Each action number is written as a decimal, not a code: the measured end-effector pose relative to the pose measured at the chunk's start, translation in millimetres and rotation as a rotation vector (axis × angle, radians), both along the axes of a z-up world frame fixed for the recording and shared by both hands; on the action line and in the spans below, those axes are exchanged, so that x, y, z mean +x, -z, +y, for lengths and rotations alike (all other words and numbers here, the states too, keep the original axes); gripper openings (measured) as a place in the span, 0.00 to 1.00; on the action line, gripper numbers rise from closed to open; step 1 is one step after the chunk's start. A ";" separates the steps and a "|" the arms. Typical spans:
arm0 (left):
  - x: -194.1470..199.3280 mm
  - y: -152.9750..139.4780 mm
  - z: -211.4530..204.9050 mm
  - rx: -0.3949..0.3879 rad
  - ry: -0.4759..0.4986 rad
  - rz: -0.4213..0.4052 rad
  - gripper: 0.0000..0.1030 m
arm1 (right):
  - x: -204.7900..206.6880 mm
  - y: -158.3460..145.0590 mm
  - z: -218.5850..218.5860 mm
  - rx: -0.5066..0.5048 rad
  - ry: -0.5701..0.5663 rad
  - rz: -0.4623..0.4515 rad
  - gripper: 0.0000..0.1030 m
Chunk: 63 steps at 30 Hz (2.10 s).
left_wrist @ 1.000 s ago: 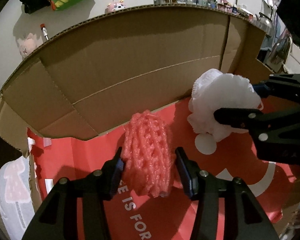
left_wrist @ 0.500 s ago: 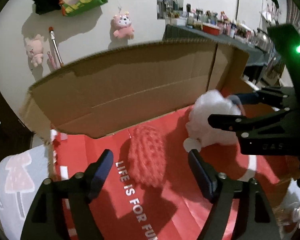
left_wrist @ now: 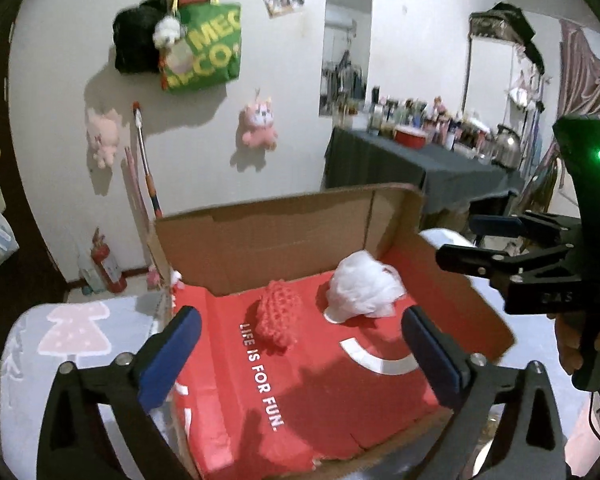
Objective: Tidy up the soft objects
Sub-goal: 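Withdraw both tools from the box back toward the remaining soft items, then grasp the red knitted sponge with the right tool while the left tool grasps the cream knitted toy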
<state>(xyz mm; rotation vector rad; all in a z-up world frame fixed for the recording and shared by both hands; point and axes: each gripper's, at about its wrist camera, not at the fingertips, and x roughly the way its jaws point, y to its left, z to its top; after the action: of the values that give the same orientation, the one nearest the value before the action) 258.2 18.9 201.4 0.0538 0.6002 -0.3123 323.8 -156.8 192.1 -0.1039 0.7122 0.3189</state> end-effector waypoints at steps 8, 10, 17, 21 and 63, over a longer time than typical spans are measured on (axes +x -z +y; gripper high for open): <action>-75.2 -28.2 5.4 -0.036 -0.009 -0.129 1.00 | -91.4 -39.1 -13.8 0.022 -0.005 -0.155 0.86; -95.6 -29.1 7.9 -0.047 -0.013 -0.158 1.00 | -112.5 -43.1 -17.0 0.023 -0.001 -0.190 0.86; -153.3 -10.8 11.7 -0.086 -0.034 -0.202 1.00 | -189.1 -33.3 -27.1 0.048 0.000 -0.299 0.91; -183.0 8.2 11.4 -0.118 -0.046 -0.213 1.00 | -224.5 -13.7 -30.3 0.041 0.040 -0.359 0.91; -217.7 140.9 51.1 -0.030 -0.300 -0.144 1.00 | -270.6 164.9 -54.1 0.040 0.260 -0.260 0.92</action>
<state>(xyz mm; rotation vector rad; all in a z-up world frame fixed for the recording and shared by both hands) 40.5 70.0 60.5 -0.0423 0.4531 -0.0252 53.2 -210.9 27.2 -0.0138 0.4541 0.0683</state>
